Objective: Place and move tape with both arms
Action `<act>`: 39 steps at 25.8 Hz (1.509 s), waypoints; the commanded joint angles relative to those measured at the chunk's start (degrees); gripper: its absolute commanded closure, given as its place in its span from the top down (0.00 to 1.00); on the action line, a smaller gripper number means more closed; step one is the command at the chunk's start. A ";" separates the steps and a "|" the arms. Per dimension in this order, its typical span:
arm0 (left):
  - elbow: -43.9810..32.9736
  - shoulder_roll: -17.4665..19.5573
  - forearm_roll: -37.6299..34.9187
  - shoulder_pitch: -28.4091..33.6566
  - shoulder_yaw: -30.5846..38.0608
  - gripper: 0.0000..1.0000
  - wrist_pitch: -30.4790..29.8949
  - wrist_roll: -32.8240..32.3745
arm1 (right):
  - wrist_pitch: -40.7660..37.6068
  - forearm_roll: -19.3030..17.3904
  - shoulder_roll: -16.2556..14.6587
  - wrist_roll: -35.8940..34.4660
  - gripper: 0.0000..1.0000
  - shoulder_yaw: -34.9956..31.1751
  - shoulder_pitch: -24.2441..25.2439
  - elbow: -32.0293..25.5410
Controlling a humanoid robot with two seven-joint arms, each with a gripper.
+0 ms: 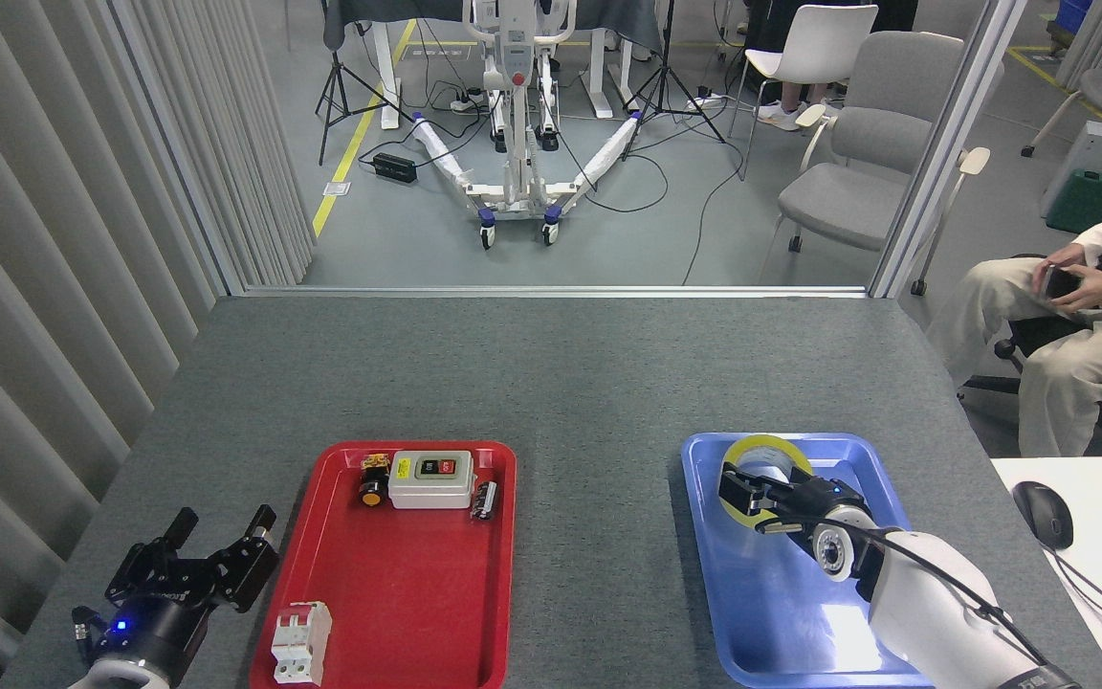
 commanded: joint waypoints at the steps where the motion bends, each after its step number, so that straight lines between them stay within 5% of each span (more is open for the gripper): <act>1: 0.09 0.00 0.10 -0.04 0.00 1.00 0.13 -0.12 | 3.79 -3.94 -0.32 2.32 1.00 0.37 -1.08 0.39; 4: 0.00 0.00 0.19 -0.04 0.00 1.00 0.13 -0.39 | 3.79 -3.86 -1.20 2.67 1.00 0.19 0.32 -4.09; 8: -0.35 0.09 0.27 -0.04 0.00 1.00 0.13 -0.65 | -1.66 -3.59 -10.25 -0.50 1.00 -3.15 6.21 -14.73; 12: -0.88 -0.17 0.54 -0.04 0.61 1.00 0.22 -0.83 | -13.34 -0.78 -12.36 -11.13 1.00 -19.40 18.25 -19.03; 15: -1.76 -0.79 0.54 0.14 1.67 1.00 0.48 -0.83 | -17.48 8.98 -10.96 -16.76 1.00 -31.18 27.39 -22.20; 18: -2.29 -1.40 0.45 1.81 1.76 1.00 0.92 -0.39 | -13.00 20.22 -4.72 -20.45 1.00 -39.09 33.63 -26.42; 22: -3.34 -3.07 0.36 3.13 1.76 1.00 1.63 0.05 | 0.80 34.81 2.31 -20.62 1.00 -42.08 39.34 -33.27; 24: -3.96 -3.34 0.36 3.30 1.84 1.00 2.06 0.14 | 5.55 39.03 3.90 -20.62 1.00 -41.73 40.05 -35.29; 39: -9.23 -3.42 -0.43 5.76 1.67 1.00 4.00 1.37 | 2.47 40.35 3.19 -19.48 1.00 -41.64 41.81 -40.74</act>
